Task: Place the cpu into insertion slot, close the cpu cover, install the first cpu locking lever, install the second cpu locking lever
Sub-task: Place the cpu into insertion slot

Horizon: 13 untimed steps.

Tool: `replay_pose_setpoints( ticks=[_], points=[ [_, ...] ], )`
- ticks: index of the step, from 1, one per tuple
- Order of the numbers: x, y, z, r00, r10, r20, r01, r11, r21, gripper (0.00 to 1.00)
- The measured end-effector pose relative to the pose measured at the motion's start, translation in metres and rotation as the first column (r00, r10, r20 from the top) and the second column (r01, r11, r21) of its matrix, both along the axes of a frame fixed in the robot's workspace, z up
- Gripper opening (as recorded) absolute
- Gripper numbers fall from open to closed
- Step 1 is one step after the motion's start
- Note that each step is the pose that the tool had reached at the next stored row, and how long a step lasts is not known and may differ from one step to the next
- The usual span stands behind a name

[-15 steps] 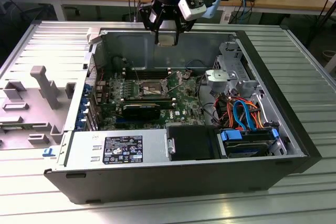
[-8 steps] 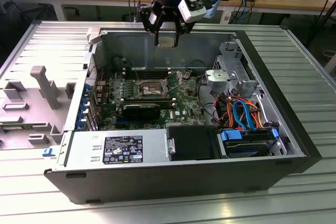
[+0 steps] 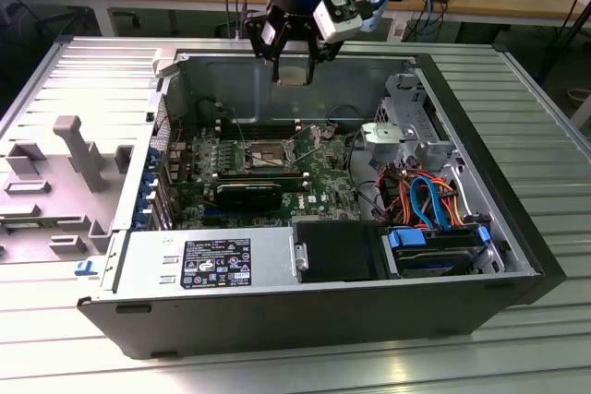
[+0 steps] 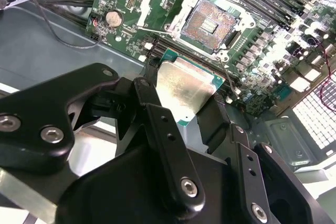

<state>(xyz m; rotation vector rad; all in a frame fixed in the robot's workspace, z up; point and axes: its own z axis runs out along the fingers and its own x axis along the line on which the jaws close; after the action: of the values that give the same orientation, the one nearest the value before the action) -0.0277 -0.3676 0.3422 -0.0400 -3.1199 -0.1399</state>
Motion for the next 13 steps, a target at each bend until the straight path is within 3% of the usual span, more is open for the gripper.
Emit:
replay_pose_setpoints(
  ticks=[13],
  points=[
    [0.0000,-0.0012,-0.0019,1.0000,0.000,0.0001,0.000,1.0000,0.0001,0.54]
  ],
)
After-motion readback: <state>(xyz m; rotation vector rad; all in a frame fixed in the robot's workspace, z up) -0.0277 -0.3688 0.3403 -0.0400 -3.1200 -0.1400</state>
